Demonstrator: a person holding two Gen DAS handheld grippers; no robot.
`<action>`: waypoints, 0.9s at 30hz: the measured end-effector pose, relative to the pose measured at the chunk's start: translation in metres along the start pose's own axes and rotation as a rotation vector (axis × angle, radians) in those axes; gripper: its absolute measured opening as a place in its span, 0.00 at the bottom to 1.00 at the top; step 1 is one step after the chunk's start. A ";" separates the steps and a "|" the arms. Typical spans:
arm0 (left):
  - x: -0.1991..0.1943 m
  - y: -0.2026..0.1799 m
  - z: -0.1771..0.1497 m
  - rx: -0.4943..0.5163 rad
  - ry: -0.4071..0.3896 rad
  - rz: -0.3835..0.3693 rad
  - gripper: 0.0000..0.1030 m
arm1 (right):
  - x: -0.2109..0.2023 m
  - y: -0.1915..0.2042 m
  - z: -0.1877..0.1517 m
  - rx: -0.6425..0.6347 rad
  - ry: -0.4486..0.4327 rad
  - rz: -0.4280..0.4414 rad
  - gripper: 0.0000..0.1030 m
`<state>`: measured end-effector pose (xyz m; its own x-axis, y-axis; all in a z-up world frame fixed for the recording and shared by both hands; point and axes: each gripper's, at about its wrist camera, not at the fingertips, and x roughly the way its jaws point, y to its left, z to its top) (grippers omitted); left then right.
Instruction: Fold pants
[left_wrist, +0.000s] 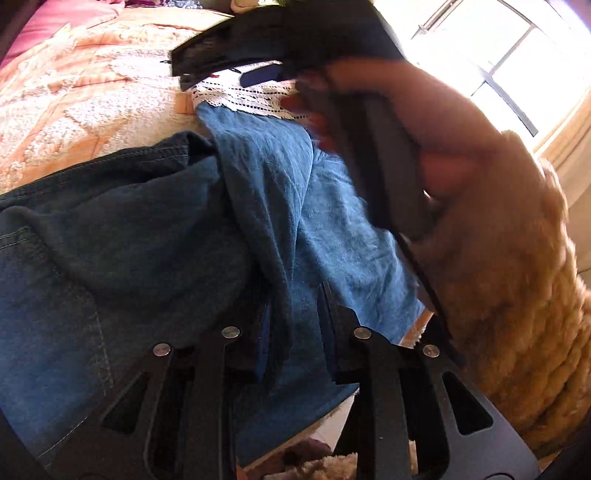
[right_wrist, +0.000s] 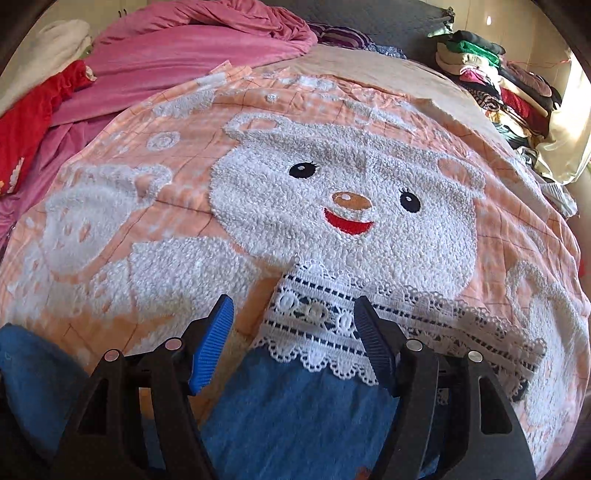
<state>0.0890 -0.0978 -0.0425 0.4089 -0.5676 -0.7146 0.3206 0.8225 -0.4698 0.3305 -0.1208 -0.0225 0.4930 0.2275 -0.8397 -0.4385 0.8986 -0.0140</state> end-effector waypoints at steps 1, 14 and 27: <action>0.001 -0.001 0.000 -0.001 0.002 -0.003 0.16 | 0.009 -0.002 0.003 0.021 0.019 -0.001 0.64; -0.009 0.001 0.004 -0.016 -0.020 0.010 0.16 | -0.007 -0.044 -0.008 0.115 -0.059 0.102 0.08; -0.012 -0.003 0.007 0.016 -0.056 0.102 0.05 | -0.141 -0.127 -0.108 0.405 -0.293 0.191 0.08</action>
<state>0.0888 -0.0938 -0.0293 0.4873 -0.4821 -0.7281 0.2883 0.8758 -0.3870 0.2360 -0.3077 0.0387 0.6478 0.4441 -0.6190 -0.2443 0.8907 0.3834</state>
